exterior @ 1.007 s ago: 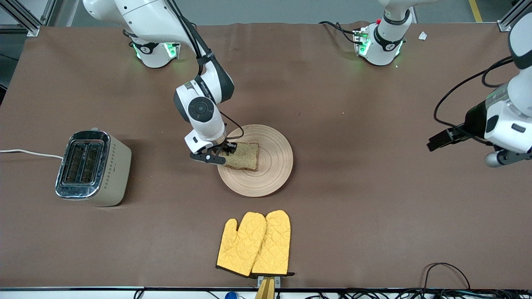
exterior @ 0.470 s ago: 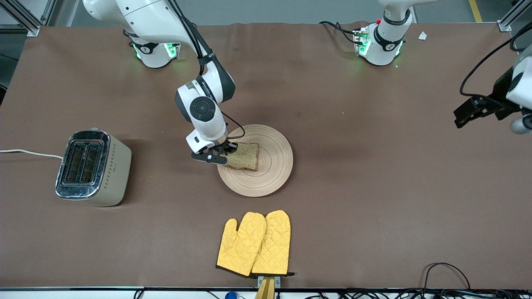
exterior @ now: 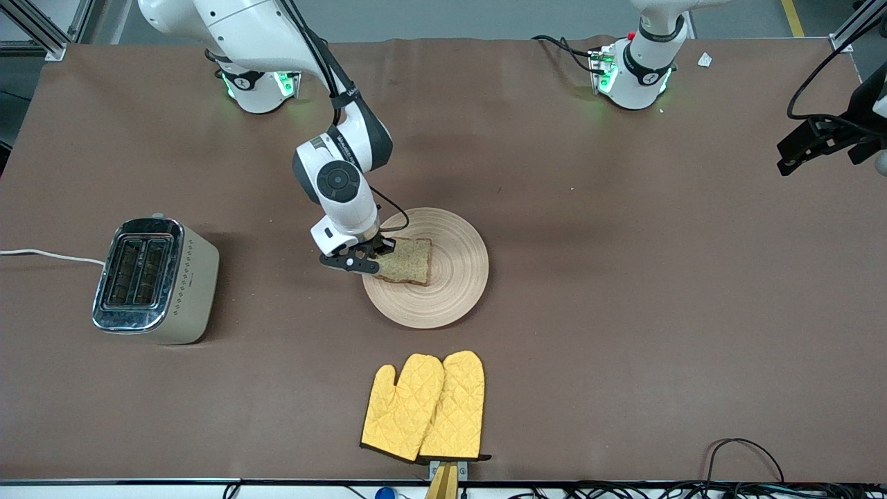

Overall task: Move plate and put bread in toaster
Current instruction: 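Grasp the bread slice with the right gripper while the left gripper withdraws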

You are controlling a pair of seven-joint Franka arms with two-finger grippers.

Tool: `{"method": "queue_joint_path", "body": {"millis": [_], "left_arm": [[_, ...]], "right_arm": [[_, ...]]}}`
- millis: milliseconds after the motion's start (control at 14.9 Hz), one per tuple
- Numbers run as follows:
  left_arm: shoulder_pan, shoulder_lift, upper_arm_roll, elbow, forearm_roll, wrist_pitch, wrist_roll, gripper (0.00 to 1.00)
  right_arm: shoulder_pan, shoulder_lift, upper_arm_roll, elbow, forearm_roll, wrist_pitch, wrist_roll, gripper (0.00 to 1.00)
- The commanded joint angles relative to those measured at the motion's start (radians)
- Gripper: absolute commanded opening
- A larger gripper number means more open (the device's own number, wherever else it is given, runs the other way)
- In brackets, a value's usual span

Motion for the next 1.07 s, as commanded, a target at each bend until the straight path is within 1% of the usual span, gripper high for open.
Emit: {"method": "queue_joint_path", "body": {"millis": [0,201,336,671,806,1007], "left_arm": [[-0.003,-0.010,0.011,-0.021,-0.019,0.013,0.012,1.00],[-0.005,0.005,0.010,-0.021,-0.019,0.031,0.012,1.00],[-0.006,0.008,0.010,-0.021,-0.019,0.042,0.012,1.00],[-0.006,0.018,0.008,-0.018,-0.019,0.063,0.010,1.00],[-0.008,0.019,0.008,-0.018,-0.019,0.079,0.010,1.00],[-0.006,0.027,0.008,-0.018,-0.017,0.085,0.012,1.00]], "right_arm": [[0.013,0.002,-0.009,-0.003,-0.018,0.003,0.026,0.01],[0.010,0.000,-0.009,0.002,-0.019,-0.006,0.021,0.01],[0.002,0.000,-0.011,0.025,-0.022,-0.015,0.010,0.01],[-0.005,-0.001,-0.017,0.115,-0.027,-0.135,0.009,0.00],[-0.002,-0.006,-0.025,0.164,-0.048,-0.208,0.010,0.00],[0.001,-0.004,-0.028,0.322,-0.157,-0.453,0.017,0.00]]}}
